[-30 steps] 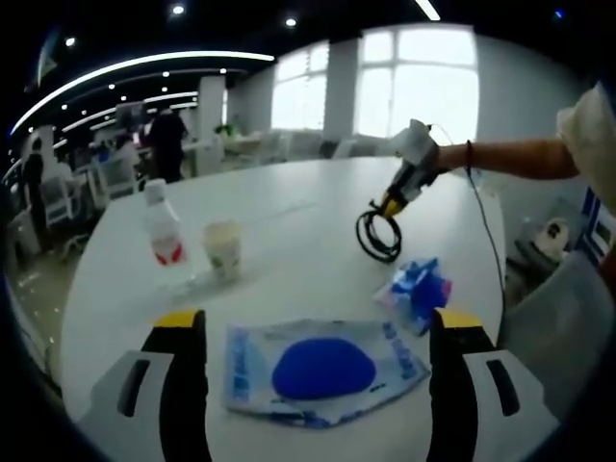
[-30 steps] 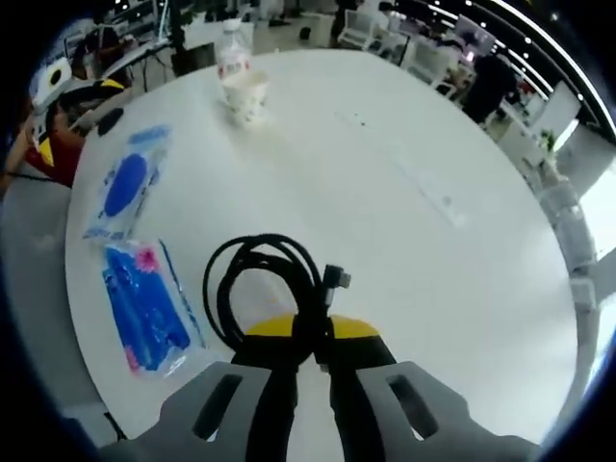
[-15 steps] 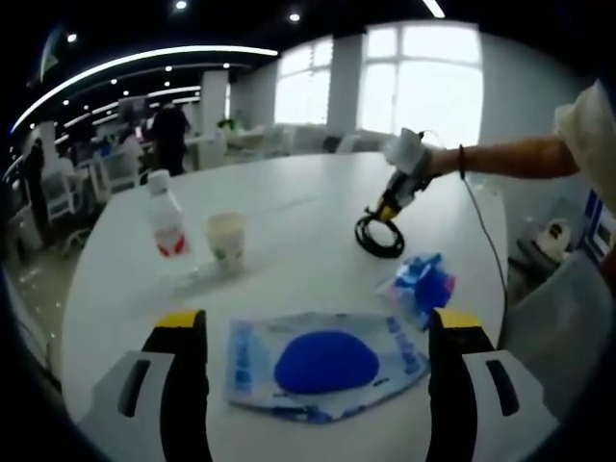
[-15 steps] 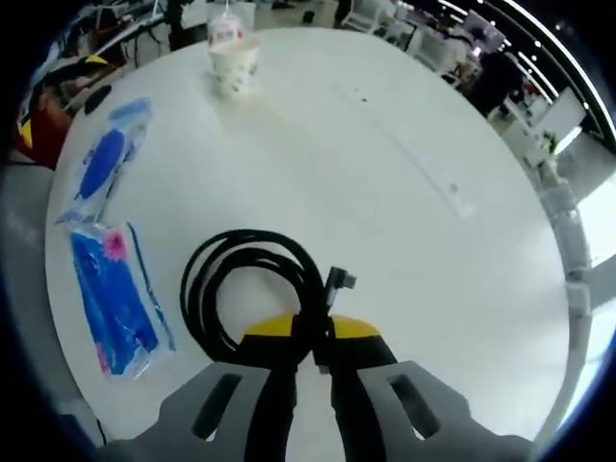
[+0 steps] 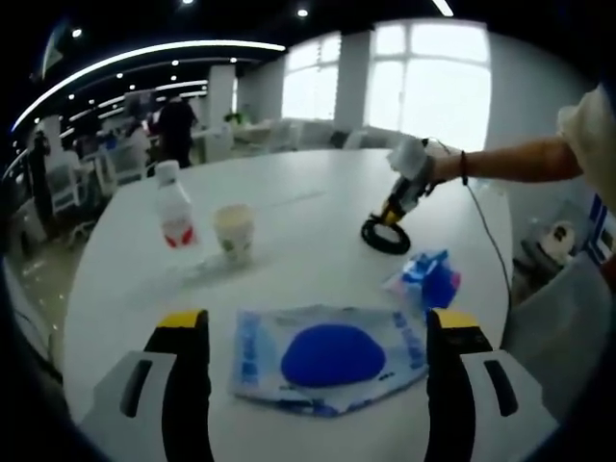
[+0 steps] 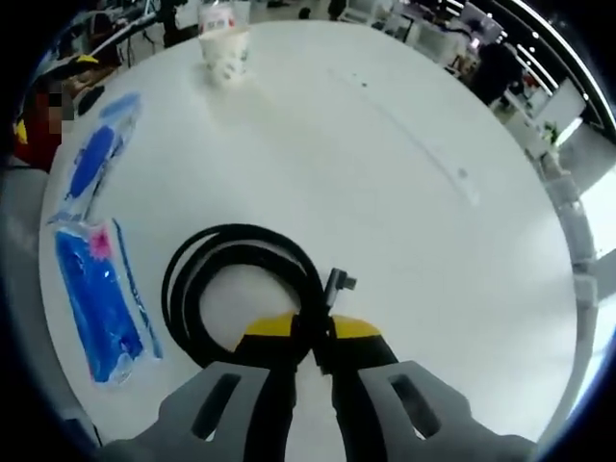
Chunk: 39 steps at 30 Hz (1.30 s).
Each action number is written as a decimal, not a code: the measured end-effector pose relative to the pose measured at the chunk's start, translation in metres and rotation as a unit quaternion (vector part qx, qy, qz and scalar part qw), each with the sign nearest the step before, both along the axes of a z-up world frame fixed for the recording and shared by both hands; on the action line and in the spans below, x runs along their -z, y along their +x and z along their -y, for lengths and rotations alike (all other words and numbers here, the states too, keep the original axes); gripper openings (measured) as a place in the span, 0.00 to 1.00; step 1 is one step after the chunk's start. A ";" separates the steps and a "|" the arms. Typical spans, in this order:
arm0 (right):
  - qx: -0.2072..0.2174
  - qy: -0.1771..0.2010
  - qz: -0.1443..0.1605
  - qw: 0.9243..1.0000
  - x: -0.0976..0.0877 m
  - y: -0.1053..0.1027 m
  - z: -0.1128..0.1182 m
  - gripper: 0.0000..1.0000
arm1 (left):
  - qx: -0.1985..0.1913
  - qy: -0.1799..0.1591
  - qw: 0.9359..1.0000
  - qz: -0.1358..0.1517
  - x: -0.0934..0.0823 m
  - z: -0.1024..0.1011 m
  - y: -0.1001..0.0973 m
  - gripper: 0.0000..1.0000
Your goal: Arrange the tabletop items into an orderly group along one side of the table until the central work area is clear of visible clutter.
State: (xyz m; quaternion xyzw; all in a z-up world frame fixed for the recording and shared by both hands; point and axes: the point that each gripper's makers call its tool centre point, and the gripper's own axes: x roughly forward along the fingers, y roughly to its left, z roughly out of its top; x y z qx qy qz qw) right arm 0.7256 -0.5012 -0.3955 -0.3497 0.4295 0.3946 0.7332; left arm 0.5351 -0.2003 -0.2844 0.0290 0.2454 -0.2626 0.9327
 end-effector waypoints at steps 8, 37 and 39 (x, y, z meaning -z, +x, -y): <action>0.008 0.002 0.002 1.000 0.003 0.003 -0.001 0.13 | -0.002 0.002 1.000 -0.006 0.003 -0.002 0.001 0.90; 0.151 0.152 -0.018 0.977 -0.051 -0.010 -0.043 0.81 | -0.007 0.014 1.000 0.009 -0.003 -0.004 0.002 0.99; 0.176 0.168 -0.023 0.970 -0.055 -0.015 -0.047 0.87 | -0.006 0.013 1.000 0.009 -0.003 -0.004 0.002 0.99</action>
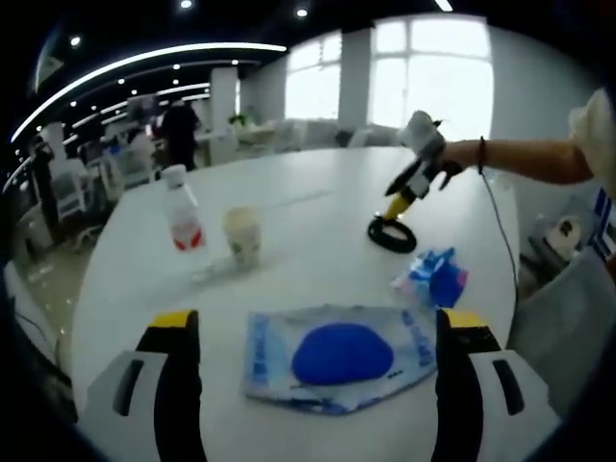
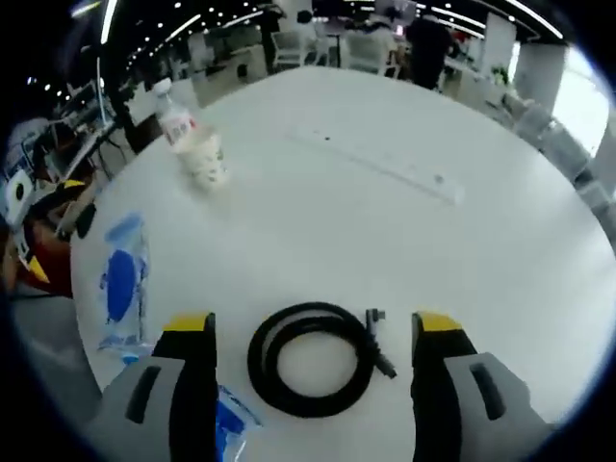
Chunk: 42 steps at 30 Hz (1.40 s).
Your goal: Arrange the tabletop items into an orderly group along one side of the table until the central work area is clear of visible clutter.
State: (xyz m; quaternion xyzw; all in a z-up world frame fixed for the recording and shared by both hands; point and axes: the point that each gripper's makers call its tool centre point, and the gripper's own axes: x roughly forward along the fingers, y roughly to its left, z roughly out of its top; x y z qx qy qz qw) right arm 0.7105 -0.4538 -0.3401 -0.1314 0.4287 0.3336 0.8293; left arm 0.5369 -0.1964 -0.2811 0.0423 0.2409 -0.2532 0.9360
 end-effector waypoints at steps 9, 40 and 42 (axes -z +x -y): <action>-0.007 0.032 0.013 0.999 -0.011 -0.037 -0.026 0.99 | 0.000 -0.004 1.000 0.007 -0.005 0.000 0.001 0.99; -0.065 0.076 0.002 0.995 -0.033 -0.189 -0.120 0.99 | 0.036 0.054 0.998 -0.016 0.007 -0.029 -0.011 0.96; -0.066 0.079 -0.003 0.995 -0.033 -0.197 -0.124 0.99 | 0.036 0.051 0.998 -0.019 0.010 -0.030 -0.012 0.96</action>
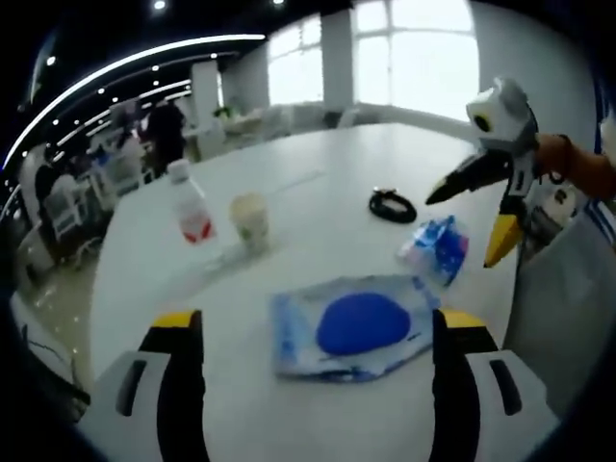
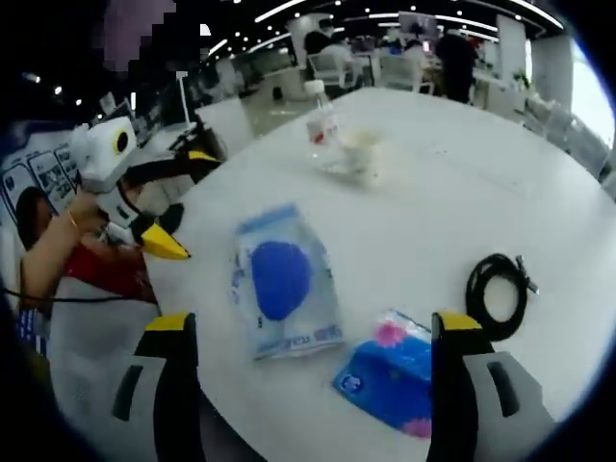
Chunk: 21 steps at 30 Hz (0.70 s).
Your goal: Arrange the tabletop items into an orderly group along one side of the table until the central work area is clear of visible clutter.
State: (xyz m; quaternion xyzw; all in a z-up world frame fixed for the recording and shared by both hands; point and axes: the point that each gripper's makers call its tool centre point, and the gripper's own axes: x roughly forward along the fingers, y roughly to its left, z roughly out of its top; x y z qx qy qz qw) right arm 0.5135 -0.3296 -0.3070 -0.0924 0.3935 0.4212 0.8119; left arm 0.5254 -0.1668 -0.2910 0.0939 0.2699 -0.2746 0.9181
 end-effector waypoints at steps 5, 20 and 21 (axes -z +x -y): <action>-0.003 0.007 -0.014 1.000 0.005 -0.017 -0.009 0.98 | 0.000 -0.002 1.000 -0.009 0.009 0.000 -0.002 0.95; 0.029 0.021 -0.074 0.997 0.023 -0.048 -0.025 0.90 | -0.003 -0.016 0.999 -0.044 0.031 -0.006 0.000 0.87; 0.030 0.023 -0.079 0.996 0.025 -0.050 -0.026 0.89 | -0.003 -0.015 0.999 -0.044 0.032 -0.007 0.000 0.87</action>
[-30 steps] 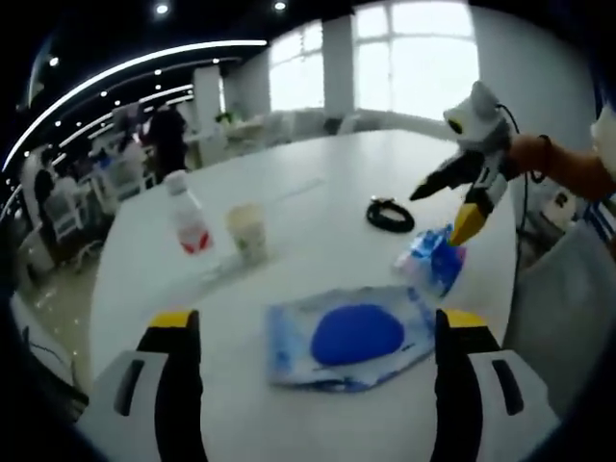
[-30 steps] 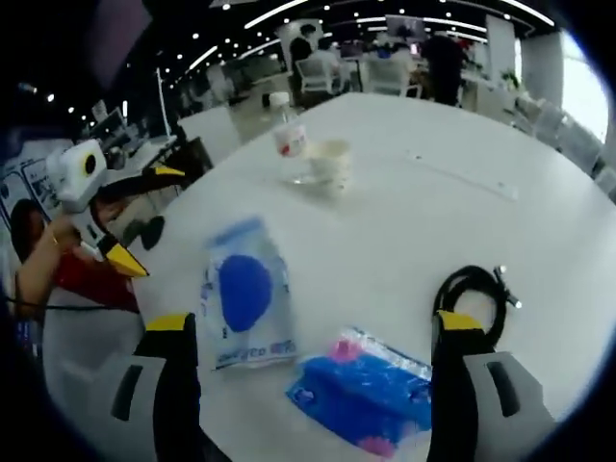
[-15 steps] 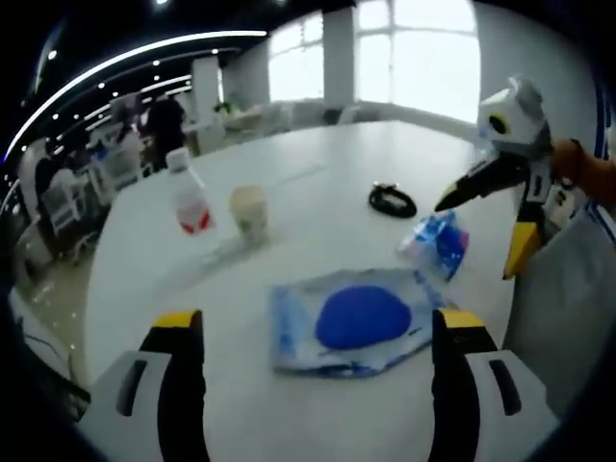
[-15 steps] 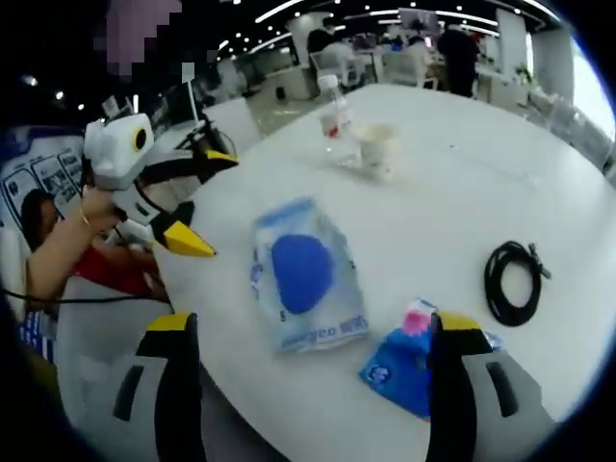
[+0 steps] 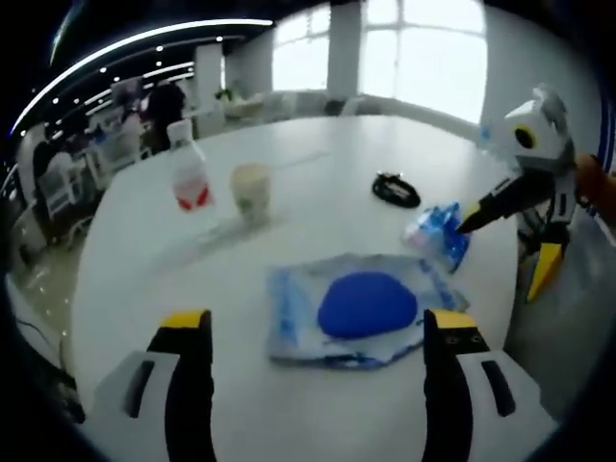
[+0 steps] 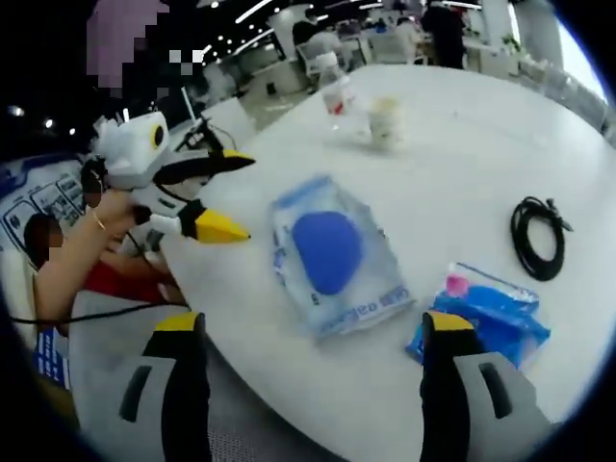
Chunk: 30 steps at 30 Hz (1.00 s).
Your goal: Arrange the tabletop items into an orderly group along one side of the table until the central work area is clear of visible clutter.
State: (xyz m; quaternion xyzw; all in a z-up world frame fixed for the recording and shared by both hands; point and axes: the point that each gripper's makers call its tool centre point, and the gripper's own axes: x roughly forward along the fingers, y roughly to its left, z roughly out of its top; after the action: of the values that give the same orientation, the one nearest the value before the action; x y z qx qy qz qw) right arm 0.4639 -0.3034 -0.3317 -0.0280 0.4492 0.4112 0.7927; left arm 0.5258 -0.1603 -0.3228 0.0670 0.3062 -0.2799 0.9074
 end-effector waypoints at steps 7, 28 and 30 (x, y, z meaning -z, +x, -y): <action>0.023 0.048 -0.057 0.997 0.009 -0.014 -0.017 0.86 | -0.024 -0.010 1.000 -0.017 0.009 -0.010 0.007 0.77; 0.143 0.067 -0.125 0.980 0.046 -0.003 -0.011 0.53 | -0.067 -0.023 0.992 -0.106 0.048 -0.022 0.011 0.50; 0.154 0.062 -0.129 0.978 0.051 -0.004 -0.007 0.44 | -0.067 -0.027 0.992 -0.108 0.049 -0.022 0.011 0.46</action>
State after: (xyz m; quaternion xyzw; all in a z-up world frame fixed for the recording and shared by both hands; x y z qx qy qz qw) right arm 0.4600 -0.2962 -0.3822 0.1444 0.5200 0.3114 0.7822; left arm 0.5365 -0.1387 -0.3723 -0.0084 0.3988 -0.2324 0.8871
